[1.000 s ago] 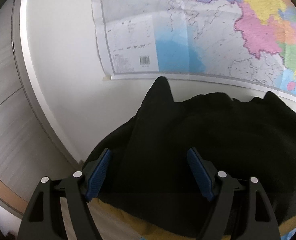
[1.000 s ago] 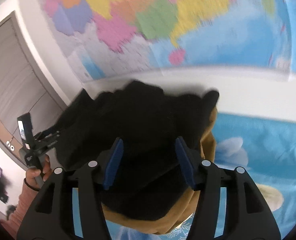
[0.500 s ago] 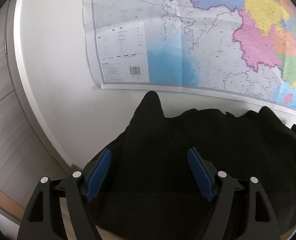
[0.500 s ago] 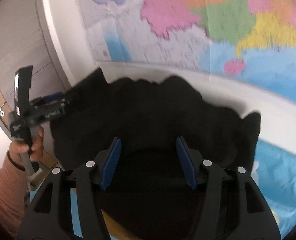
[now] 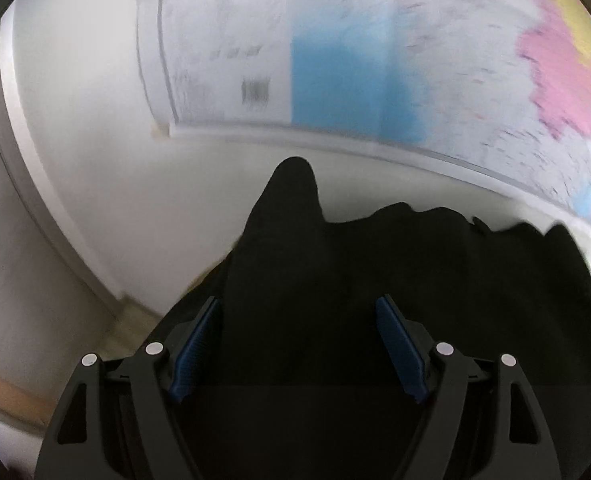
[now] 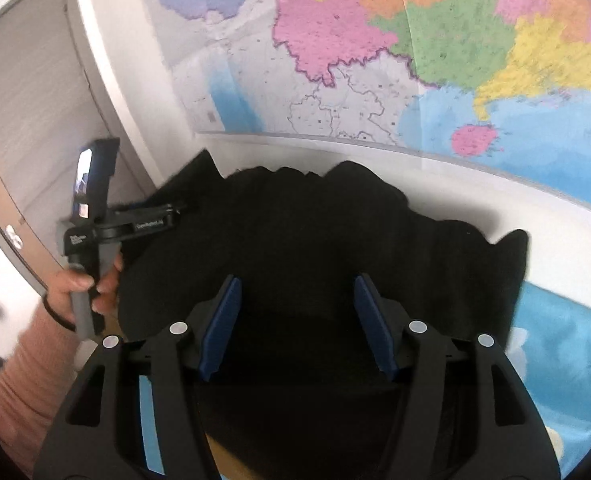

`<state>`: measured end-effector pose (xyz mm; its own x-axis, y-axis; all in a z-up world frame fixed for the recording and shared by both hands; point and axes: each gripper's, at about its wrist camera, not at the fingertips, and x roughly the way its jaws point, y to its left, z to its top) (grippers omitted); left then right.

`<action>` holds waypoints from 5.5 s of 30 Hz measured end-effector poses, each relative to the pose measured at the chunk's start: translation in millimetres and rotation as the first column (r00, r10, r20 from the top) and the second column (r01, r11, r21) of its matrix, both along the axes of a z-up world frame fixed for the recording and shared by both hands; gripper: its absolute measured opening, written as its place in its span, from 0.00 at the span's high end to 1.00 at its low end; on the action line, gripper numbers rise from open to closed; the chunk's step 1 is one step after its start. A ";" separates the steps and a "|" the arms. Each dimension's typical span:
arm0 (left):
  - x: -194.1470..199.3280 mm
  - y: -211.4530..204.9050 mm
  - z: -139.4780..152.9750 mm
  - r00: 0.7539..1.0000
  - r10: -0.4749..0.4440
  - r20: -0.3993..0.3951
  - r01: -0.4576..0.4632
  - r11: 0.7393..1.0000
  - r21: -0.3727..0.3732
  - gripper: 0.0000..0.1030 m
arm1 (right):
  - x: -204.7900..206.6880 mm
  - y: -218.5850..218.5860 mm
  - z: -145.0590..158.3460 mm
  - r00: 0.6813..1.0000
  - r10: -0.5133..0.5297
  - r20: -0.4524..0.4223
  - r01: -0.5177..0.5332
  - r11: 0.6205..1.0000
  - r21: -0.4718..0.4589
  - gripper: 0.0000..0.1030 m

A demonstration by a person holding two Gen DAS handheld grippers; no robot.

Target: Fold large clothes

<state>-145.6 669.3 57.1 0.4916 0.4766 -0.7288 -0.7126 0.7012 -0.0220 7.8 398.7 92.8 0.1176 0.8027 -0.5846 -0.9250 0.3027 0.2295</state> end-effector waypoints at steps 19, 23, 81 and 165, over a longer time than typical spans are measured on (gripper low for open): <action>-54.3 -120.3 26.4 0.983 -0.057 0.177 0.031 0.989 0.143 0.07 | -47.7 -80.8 -5.5 0.979 -0.155 0.134 0.150 0.988 0.044 0.32; -53.1 -152.9 13.6 0.989 -0.082 0.124 0.057 0.980 0.191 0.06 | -55.9 -77.7 -33.8 0.973 -0.135 0.185 0.145 0.989 -0.039 0.33; -137.5 -351.3 -15.1 0.984 0.115 0.139 -0.134 0.982 0.132 0.06 | -173.0 -196.5 -77.0 0.958 -0.177 0.225 0.157 0.982 0.104 0.05; -126.2 -379.9 -7.8 0.991 0.054 0.123 -0.078 0.978 0.192 0.06 | -170.7 -209.6 -77.0 0.960 -0.198 0.199 0.177 0.977 0.118 0.05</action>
